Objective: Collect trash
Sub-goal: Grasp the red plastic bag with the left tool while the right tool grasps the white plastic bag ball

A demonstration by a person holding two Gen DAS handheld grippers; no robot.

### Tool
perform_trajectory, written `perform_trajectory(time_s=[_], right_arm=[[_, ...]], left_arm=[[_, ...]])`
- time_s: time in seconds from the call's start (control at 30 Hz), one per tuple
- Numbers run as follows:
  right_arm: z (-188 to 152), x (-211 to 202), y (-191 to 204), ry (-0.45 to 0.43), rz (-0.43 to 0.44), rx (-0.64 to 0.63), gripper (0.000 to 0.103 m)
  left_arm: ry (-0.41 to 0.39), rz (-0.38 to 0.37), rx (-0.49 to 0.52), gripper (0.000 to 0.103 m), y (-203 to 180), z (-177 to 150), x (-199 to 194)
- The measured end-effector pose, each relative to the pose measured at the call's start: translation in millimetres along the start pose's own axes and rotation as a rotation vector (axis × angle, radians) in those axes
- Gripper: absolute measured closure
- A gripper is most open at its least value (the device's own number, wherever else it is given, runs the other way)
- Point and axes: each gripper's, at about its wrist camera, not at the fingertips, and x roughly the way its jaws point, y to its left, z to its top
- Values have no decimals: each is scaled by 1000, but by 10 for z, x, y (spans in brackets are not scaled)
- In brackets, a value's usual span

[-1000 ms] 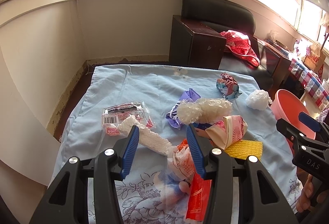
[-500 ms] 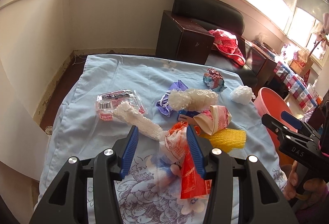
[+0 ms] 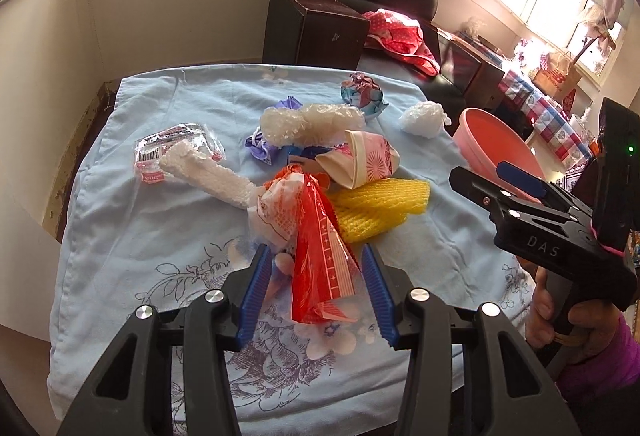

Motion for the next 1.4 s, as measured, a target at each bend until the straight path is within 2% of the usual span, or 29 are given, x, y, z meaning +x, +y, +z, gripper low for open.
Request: perform_trajectory(time_s=[0.07,0.13,0.2,0.3,0.53,0.57,0.6,0.63,0.83,0.93,1.0,1.03,1.07,1.1,1.2,1.4], right_arm=[[-21,25,2,13,10,1,9],[-16,44,-3,21,25,7,9],[14,58,-5,23,42,12,9],[97,68,-43,8,44,9,9],[478,99,-437,-54,-68,39,9],[521,141,-476,-53,-82,34,10],[566,200,-499,-46,-88,28,17],[610,272,-521,-32,-93,21,19],[724,761,-570,45,-151,-13,22],[725,957,-597,96,-140,-10,37],[705,1039,-594,124,-125,-8,56],[692,1067,-606,138,-116,-3,61],[679,1083,-620,147,-102,8,73],[667,1088,-630,154,-84,19,80],[631,1037,-615,149,-61,28,87],[631,724,-588,86,-13,52,90]], left_arm=[[18,-7,-7,80,24,-14,44],[27,-21,-15,94,53,-24,56],[18,-32,-20,98,72,-31,30],[-19,-46,4,100,64,-29,-87],[-116,-81,55,102,44,59,-390],[-127,-82,55,102,50,91,-414],[-136,-82,53,102,57,129,-434],[-144,-84,50,102,66,165,-445],[-155,-78,30,102,90,354,-378],[-145,-57,35,102,82,397,-313],[-135,-40,41,102,79,405,-279],[-131,-34,41,102,85,396,-272],[-129,-33,36,102,100,395,-271],[-129,-36,27,102,117,402,-275],[-143,-37,13,102,131,423,-305],[-178,-39,25,102,68,486,-389]])
